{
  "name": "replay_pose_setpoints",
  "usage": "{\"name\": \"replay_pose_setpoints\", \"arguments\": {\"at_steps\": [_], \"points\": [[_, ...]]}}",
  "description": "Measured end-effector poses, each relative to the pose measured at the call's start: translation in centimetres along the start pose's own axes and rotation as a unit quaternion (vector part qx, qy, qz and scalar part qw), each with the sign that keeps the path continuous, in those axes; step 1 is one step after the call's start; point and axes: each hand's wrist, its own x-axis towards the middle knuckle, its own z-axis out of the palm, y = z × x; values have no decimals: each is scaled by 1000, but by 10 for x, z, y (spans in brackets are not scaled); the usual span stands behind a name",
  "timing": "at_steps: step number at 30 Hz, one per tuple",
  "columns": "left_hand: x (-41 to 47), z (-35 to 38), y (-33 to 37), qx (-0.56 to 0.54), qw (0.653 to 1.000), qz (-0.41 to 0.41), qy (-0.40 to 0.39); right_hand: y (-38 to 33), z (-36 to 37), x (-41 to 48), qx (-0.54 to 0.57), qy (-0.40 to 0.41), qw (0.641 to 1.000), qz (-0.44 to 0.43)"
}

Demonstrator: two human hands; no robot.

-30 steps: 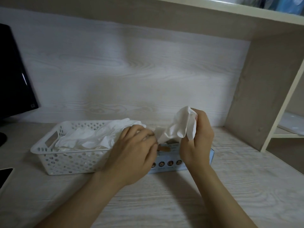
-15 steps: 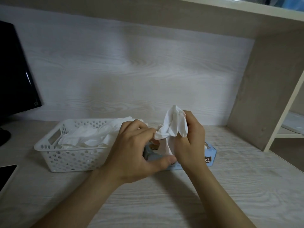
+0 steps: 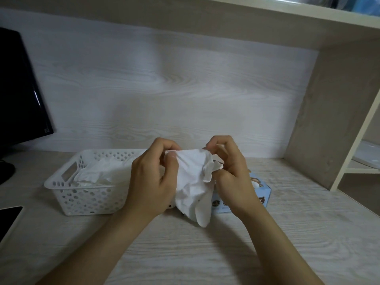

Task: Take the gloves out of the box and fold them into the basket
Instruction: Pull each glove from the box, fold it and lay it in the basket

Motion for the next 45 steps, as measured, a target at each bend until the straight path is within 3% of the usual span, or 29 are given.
{"name": "replay_pose_setpoints", "arguments": {"at_steps": [7,11,17,22,27,32,35,38,41,45], "points": [[5,-3,-1,-11,1000,-16,22,-6,-3,-4,-4,-37,996,78],[7,-9,-3,-16,999,-36,14,-8,0,-4,-83,-9,994,73],[12,-20,-14,56,997,26,49,-9,-1,-5,-42,-27,991,122],[19,-27,-21,63,994,16,83,-10,4,-4,-76,-50,985,145],[28,-37,-30,68,991,-39,108,-12,15,4,-41,-8,985,167],[35,-44,-43,115,985,-92,93,-13,37,15,-65,147,965,206],[36,-48,-44,117,983,-84,110,-15,57,24,-93,215,960,151],[40,-56,-47,98,983,-97,121,-20,78,32,-205,225,950,64],[45,-70,-59,124,975,-138,120,-23,89,45,-290,200,935,25],[49,-85,-75,199,947,-212,135,-18,99,70,-371,147,916,44]]}}
